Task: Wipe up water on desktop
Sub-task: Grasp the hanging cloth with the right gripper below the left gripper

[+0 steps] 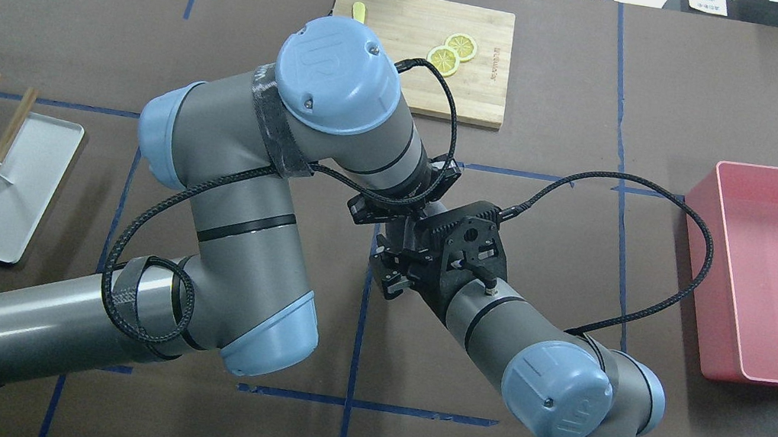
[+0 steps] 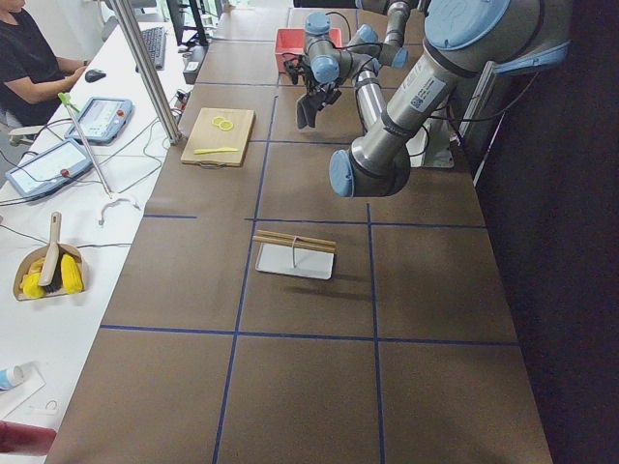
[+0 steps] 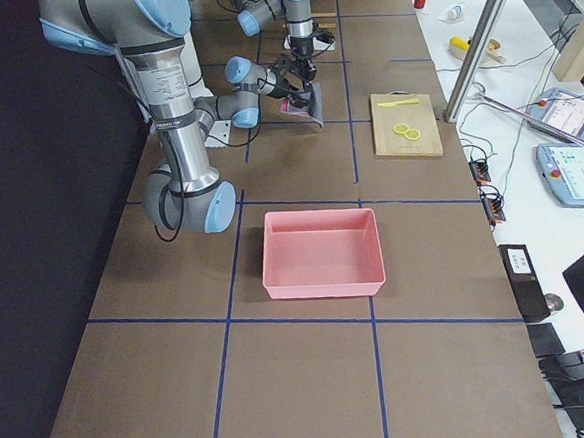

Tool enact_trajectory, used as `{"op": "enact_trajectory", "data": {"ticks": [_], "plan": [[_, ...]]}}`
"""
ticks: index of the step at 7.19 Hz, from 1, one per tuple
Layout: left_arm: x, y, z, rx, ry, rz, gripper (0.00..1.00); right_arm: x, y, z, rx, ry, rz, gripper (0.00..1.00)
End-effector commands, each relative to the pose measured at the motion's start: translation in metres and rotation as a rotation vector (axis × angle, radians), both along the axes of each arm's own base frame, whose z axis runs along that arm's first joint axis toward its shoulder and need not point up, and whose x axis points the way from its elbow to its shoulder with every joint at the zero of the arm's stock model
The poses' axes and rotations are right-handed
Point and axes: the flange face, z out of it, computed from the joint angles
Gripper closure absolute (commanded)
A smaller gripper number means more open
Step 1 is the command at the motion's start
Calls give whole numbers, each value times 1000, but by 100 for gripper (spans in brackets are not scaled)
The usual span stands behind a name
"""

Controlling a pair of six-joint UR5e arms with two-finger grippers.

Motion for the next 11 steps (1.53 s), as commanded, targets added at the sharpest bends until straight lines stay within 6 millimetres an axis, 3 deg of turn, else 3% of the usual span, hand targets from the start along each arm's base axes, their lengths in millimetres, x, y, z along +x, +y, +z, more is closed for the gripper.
{"op": "enact_trajectory", "data": {"ticks": [1, 3, 4, 5, 6, 7, 8, 9, 10, 11], "plan": [[0, 0, 1, 0, 0, 1, 98, -1, -2, 1, -12, 37, 14, 68], [0, 0, 0, -1, 1, 2, 91, -3, -1, 3, -14, 57, 31, 86], [0, 0, 1, 1, 1, 3, 72, -4, 1, 4, -13, 59, 31, 95], [-1, 1, 0, 6, 5, 4, 57, -5, 2, 5, -12, 62, 35, 97], [-8, 4, -5, 23, 19, 7, 35, -6, 4, 7, -9, 67, 33, 99], [-22, 9, -16, 42, 49, 3, 31, -6, 3, 6, -8, 73, 37, 100], [-46, 15, -12, 61, 75, -7, 31, 1, 3, 0, -16, 74, 40, 100], [-77, 7, -1, 71, 84, -42, 31, 5, -1, 7, -41, 110, 47, 100], [-94, 0, 13, 86, 74, -58, 31, 4, -6, 24, -140, 141, 79, 100], [-97, -3, 24, 110, 51, -49, 31, 13, -18, 33, -280, 104, 80, 100]]}}
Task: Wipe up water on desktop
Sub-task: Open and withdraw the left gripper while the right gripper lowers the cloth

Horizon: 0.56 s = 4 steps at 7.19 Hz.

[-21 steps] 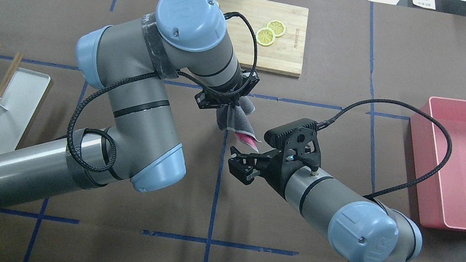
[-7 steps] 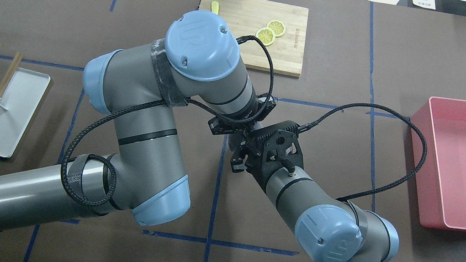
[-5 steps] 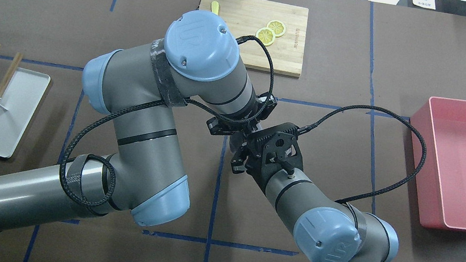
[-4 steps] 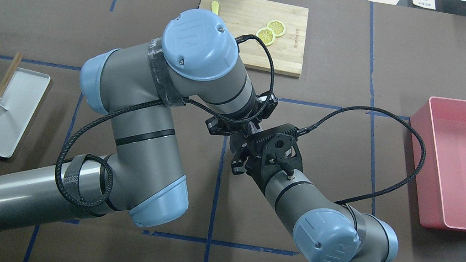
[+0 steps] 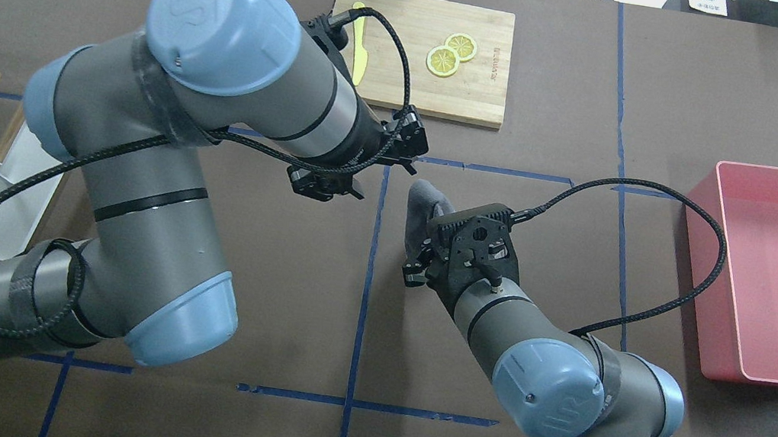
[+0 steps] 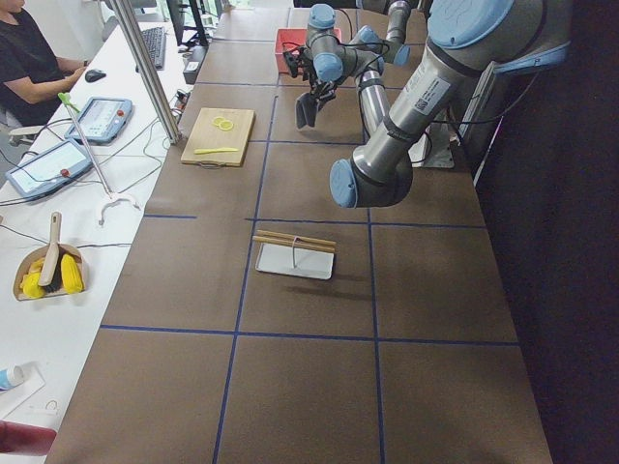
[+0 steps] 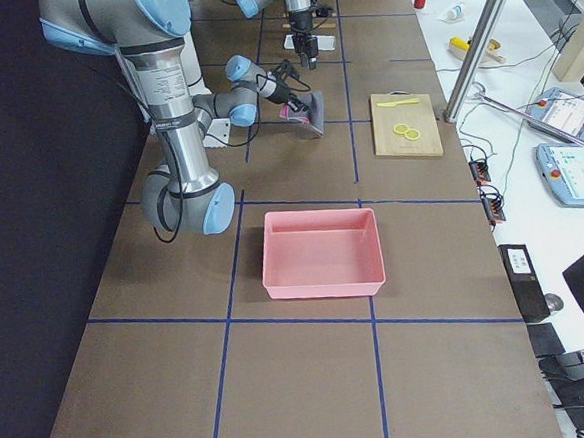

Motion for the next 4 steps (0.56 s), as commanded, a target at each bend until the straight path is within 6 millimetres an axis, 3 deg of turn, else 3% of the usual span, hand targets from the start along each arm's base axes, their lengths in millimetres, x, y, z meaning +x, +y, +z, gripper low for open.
{"op": "enact_trajectory", "data": {"ticks": [1, 3, 4], "plan": [[-19, -15, 26, 41, -41, -12, 31, 29, -35, 21, -254, 8, 11, 100], [-43, -38, 38, 125, -81, -18, 31, 105, -100, 36, -508, 74, -44, 100], [-55, -49, 43, 129, -90, -39, 31, 129, -95, 88, -648, 117, -103, 100]]}}
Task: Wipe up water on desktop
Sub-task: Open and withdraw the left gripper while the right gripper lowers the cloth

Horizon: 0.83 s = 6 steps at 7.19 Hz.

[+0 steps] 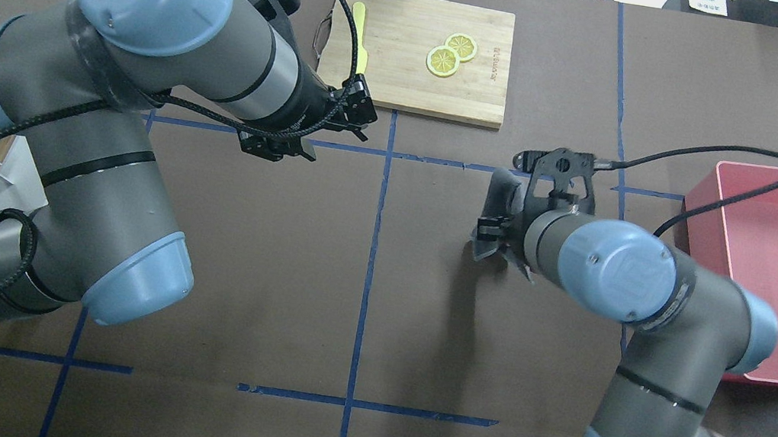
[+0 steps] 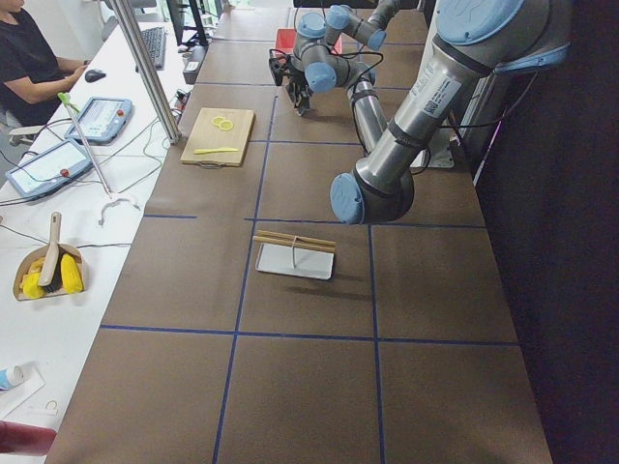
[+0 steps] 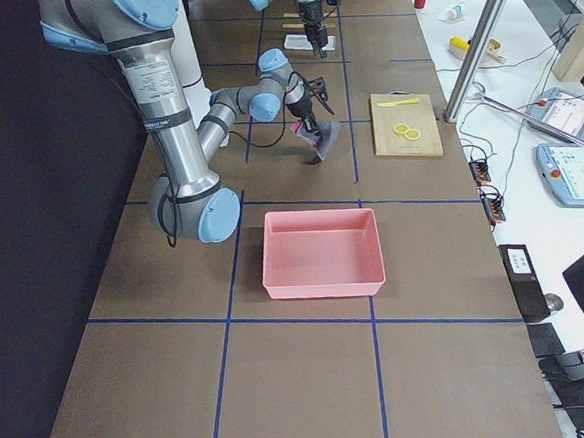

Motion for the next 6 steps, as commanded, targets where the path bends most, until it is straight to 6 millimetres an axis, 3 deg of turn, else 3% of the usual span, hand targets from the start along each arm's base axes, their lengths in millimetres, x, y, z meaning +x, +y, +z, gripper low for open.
{"op": "enact_trajectory", "data": {"ticks": [1, 2, 3, 4, 5, 6], "plan": [[-22, -20, 15, 38, -35, -20, 31, 55, 2, 69, -173, 62, -115, 100], [-32, -29, 31, 51, -66, -22, 26, 67, 12, 90, -196, 91, -161, 100], [-42, -37, 49, 86, -106, -9, 21, 63, 19, 113, -250, 103, -199, 100], [-54, -45, 51, 102, -117, -19, 19, 41, 17, 106, -249, 97, -212, 100], [-61, -51, 56, 104, -130, -32, 8, -12, 8, 79, -242, 71, -253, 100], [-76, -59, 86, 120, -181, -20, 1, -67, 4, 43, -285, 25, -249, 100]]}}
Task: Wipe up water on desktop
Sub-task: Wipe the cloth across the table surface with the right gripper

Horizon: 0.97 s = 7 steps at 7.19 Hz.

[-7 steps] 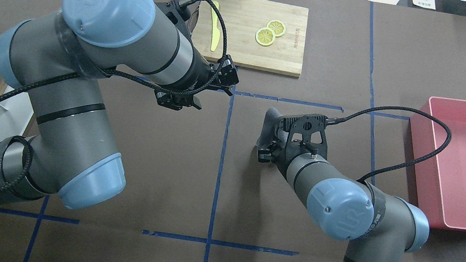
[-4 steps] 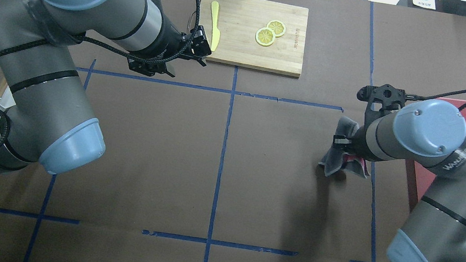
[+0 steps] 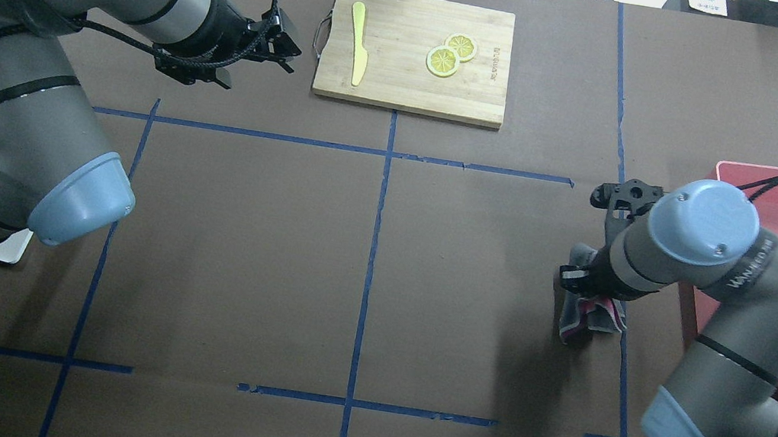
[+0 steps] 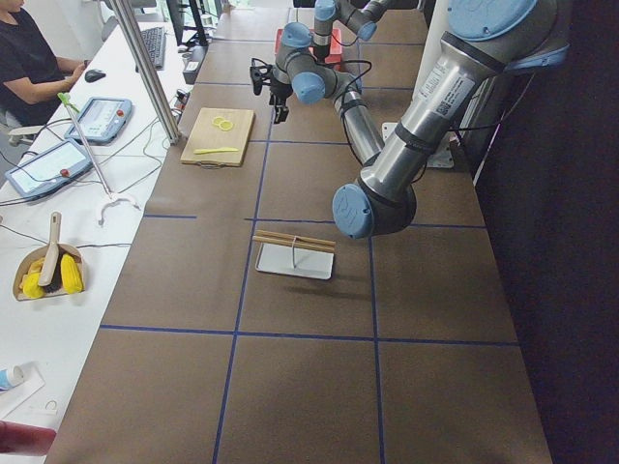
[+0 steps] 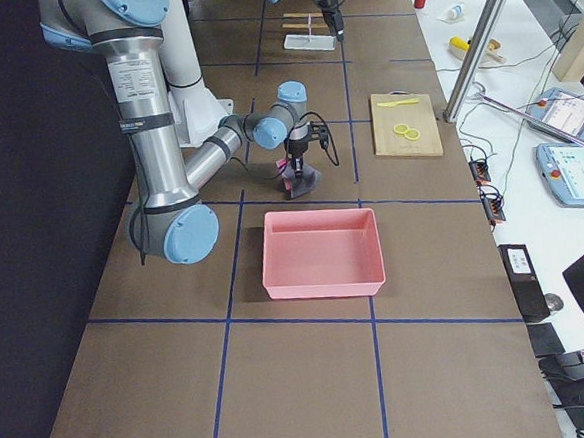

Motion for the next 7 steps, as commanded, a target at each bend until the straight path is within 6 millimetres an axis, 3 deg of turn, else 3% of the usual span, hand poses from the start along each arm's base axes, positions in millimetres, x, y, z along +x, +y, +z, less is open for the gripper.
{"op": "enact_trajectory", "data": {"ticks": [1, 2, 3, 4, 5, 7], "plan": [[-34, -20, 41, 61, -97, 20, 0, -101, -6, -77, -79, -78, 30, 100], [-44, -25, 54, 64, -118, 20, 0, -128, -13, -96, -112, -83, 61, 100], [-54, -29, 62, 64, -135, 14, 0, -141, -21, -123, -123, -109, 79, 100], [-71, -35, 80, 59, -162, 6, 0, -127, -31, -109, -129, -103, 86, 100], [-85, -39, 95, 118, -209, 64, 0, -89, -43, -73, -155, -90, 86, 100], [-136, -49, 136, 133, -255, 110, 0, 10, -56, 11, -133, -28, 61, 100]]}}
